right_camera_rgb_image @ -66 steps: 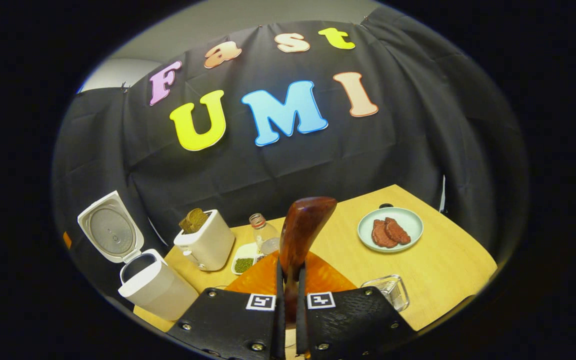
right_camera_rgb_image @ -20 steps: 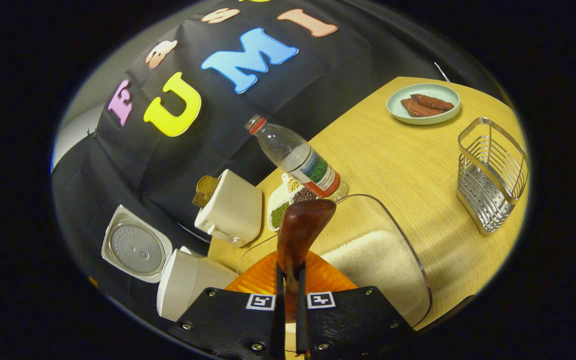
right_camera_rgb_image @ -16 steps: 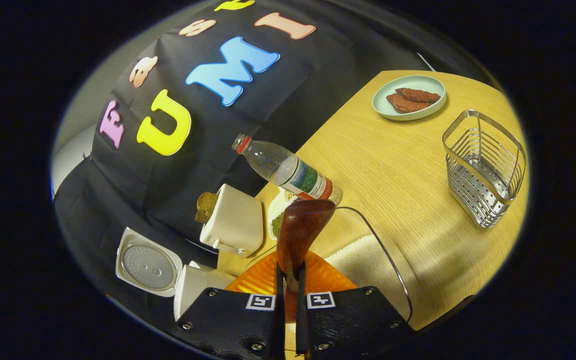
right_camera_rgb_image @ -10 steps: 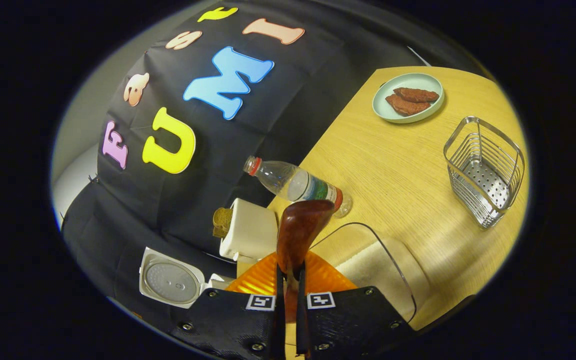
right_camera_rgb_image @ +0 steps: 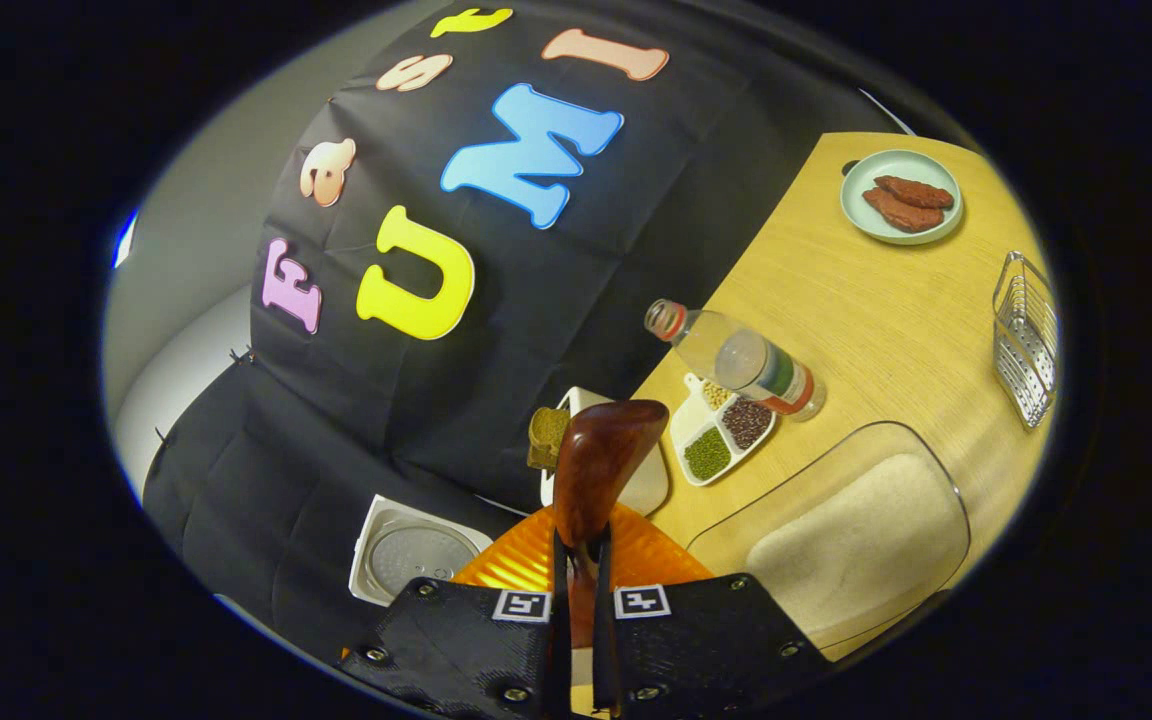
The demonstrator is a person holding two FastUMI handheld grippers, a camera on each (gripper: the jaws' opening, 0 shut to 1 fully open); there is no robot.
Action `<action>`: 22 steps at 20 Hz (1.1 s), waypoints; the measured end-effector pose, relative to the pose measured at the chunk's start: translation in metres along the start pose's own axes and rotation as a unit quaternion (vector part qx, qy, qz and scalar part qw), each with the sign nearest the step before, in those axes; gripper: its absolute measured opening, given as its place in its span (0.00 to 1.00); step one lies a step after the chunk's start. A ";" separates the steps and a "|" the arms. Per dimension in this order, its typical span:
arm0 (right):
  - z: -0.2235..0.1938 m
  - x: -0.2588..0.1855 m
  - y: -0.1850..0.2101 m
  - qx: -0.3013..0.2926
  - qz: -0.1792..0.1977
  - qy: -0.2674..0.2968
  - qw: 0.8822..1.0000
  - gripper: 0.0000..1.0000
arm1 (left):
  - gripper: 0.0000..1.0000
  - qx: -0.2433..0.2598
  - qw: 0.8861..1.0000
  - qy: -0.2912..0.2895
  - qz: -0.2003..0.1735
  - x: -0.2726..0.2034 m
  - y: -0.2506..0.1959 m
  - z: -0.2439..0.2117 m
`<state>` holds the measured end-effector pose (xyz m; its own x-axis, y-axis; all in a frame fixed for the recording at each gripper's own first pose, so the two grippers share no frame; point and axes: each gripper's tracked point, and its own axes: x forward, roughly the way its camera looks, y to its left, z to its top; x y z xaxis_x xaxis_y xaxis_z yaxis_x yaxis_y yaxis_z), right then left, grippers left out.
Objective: Close the left gripper, press the button to open the rice cooker; take a wooden spoon from the chopstick holder with the right hand, scoop a spoonful of rice and pour it into the rice cooker, then put the wooden spoon back into the chopstick holder.
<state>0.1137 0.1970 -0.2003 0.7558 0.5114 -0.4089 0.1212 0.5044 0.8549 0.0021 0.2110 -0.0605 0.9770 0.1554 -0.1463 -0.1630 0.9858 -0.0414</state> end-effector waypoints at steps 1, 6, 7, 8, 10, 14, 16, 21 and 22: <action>-0.003 0.004 0.009 -0.005 0.005 0.003 1.000 0.09 | 0.95 -0.002 1.000 0.001 0.006 -0.002 0.007 -0.001; -0.020 0.027 0.053 0.008 0.046 0.025 0.999 0.08 | 0.95 0.001 0.999 0.007 0.037 -0.010 0.039 -0.007; -0.026 0.032 0.061 0.005 0.053 0.030 0.998 0.08 | 0.95 0.003 0.999 0.008 0.042 -0.011 0.044 -0.008; -0.031 0.039 0.066 -0.005 0.055 0.034 0.998 0.09 | 0.95 0.005 0.999 0.008 0.048 -0.013 0.048 -0.008; -0.042 0.050 0.079 -0.026 0.059 0.041 0.997 0.09 | 0.96 0.007 0.998 0.008 0.059 -0.017 0.059 -0.009; -0.077 0.070 0.106 -0.043 0.083 0.066 0.993 0.09 | 0.96 0.005 0.997 0.015 0.081 -0.032 0.081 -0.013; -0.093 0.079 0.114 -0.063 0.085 0.073 0.992 0.09 | 0.95 0.000 0.996 0.020 0.089 -0.039 0.087 -0.017; -0.136 0.102 0.129 -0.087 0.090 0.098 0.987 0.09 | 0.95 0.004 0.993 0.034 0.114 -0.058 0.106 -0.030; -0.141 0.107 0.127 -0.091 0.088 0.101 0.987 0.09 | 0.96 0.005 0.992 0.035 0.119 -0.062 0.110 -0.030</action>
<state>0.1193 0.4144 -0.1803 0.6092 0.7209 -0.3304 -0.1319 0.5030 0.8542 -0.0807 0.3076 -0.0856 0.8993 0.3785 -0.2191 -0.3854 0.9227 0.0120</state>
